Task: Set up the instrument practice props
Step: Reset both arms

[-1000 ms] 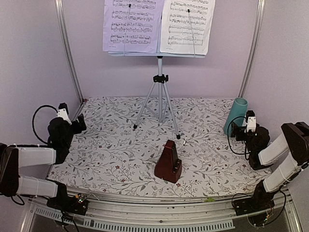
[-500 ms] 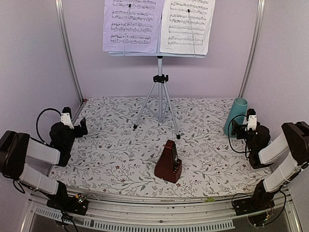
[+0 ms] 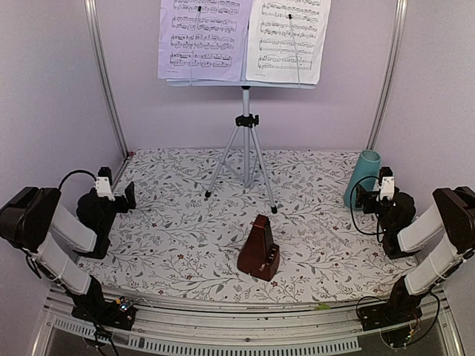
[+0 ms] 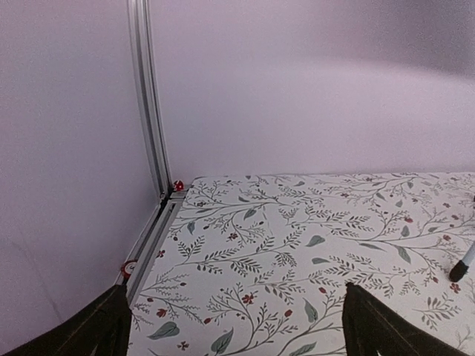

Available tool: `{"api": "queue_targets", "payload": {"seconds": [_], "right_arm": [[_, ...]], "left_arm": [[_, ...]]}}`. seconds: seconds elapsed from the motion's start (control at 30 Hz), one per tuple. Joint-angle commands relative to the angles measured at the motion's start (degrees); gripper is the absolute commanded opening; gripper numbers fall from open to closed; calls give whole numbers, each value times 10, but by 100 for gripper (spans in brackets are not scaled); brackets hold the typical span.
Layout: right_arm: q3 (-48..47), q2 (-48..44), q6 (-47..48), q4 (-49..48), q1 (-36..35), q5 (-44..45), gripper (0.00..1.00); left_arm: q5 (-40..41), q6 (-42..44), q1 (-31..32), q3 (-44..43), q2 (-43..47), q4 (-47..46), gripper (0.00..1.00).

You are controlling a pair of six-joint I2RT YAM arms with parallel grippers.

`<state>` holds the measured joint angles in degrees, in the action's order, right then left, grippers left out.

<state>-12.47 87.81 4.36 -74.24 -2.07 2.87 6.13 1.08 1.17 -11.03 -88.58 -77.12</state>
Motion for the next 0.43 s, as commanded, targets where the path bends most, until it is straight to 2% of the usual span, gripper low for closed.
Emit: {"api": "queue_targets", "payload": {"seconds": [0.0,0.4], "right_arm": [[-7,4,-1,-16,4,-1,99],[-8,4,0,-15,3,-2,99]], "left_arm": [[-53,1,-21,-32,1,36,99],[-53,13,-13,-37,0,43,99]]}}
